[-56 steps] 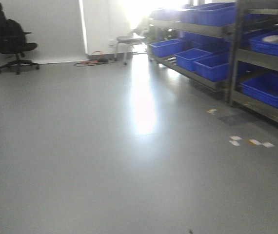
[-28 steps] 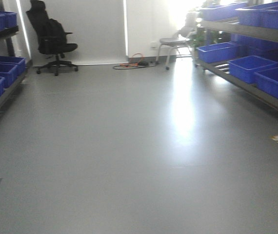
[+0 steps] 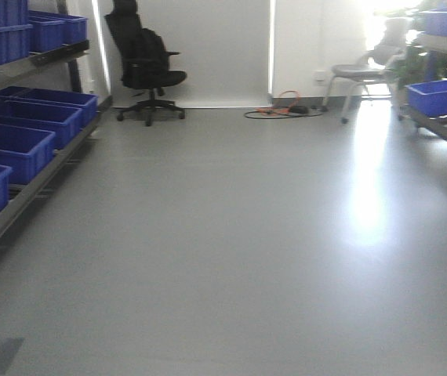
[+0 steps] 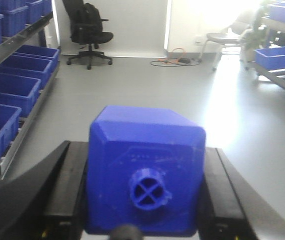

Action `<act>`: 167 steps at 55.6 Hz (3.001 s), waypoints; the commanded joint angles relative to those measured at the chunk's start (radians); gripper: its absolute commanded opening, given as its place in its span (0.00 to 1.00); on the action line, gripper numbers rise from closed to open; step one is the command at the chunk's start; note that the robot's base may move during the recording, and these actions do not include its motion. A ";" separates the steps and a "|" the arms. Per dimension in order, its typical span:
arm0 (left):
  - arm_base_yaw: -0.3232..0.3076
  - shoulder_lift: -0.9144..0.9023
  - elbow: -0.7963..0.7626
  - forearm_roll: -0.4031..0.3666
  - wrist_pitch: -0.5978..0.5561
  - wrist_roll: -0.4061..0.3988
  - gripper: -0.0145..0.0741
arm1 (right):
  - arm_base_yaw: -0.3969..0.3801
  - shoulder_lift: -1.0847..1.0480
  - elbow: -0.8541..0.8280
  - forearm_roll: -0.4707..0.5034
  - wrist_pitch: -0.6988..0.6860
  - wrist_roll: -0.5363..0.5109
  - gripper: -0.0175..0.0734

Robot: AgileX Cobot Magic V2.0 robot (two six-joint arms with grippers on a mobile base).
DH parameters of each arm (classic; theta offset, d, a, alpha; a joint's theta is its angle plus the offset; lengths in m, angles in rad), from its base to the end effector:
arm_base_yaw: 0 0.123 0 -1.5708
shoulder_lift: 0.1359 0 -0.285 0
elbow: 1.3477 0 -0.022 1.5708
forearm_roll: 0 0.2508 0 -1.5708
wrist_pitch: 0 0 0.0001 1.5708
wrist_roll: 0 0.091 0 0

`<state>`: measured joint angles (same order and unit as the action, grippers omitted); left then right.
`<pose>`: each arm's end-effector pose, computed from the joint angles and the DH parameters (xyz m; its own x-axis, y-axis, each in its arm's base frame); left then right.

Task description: Pick and sort blue part to right shelf

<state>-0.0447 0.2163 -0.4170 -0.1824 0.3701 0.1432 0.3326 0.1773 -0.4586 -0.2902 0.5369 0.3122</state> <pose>0.0569 -0.0085 0.3066 -0.0794 -0.0235 -0.9966 0.1078 0.9937 -0.0320 0.0458 0.0017 0.3081 -0.1522 0.0112 -0.9883 -0.1772 0.9834 0.0385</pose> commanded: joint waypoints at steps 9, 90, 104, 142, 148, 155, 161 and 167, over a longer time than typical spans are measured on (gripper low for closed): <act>-0.005 0.008 -0.029 -0.010 -0.092 -0.001 0.42 | -0.005 0.011 -0.027 -0.026 -0.090 -0.008 0.37; -0.005 0.010 -0.029 -0.010 -0.092 -0.001 0.42 | -0.005 0.011 -0.027 -0.026 -0.090 -0.008 0.37; -0.005 0.010 -0.029 -0.010 -0.092 -0.001 0.42 | -0.005 0.011 -0.027 -0.026 -0.090 -0.008 0.37; -0.005 0.010 -0.029 -0.010 -0.092 -0.001 0.42 | -0.005 0.011 -0.027 -0.026 -0.090 -0.008 0.37; -0.005 0.010 -0.029 -0.010 -0.092 -0.001 0.42 | -0.005 0.011 -0.027 -0.026 -0.090 -0.008 0.37; -0.005 0.010 -0.029 -0.010 -0.092 -0.001 0.42 | -0.005 0.011 -0.027 -0.026 -0.090 -0.008 0.37; -0.005 0.010 -0.029 -0.010 -0.092 -0.001 0.42 | -0.005 0.011 -0.027 -0.026 -0.090 -0.008 0.37; -0.005 0.010 -0.029 -0.010 -0.103 -0.001 0.42 | -0.005 0.011 -0.027 -0.026 -0.090 -0.008 0.37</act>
<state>-0.0447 0.2163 -0.4170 -0.1824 0.3701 0.1432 0.3326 0.1773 -0.4586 -0.2925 0.5369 0.3122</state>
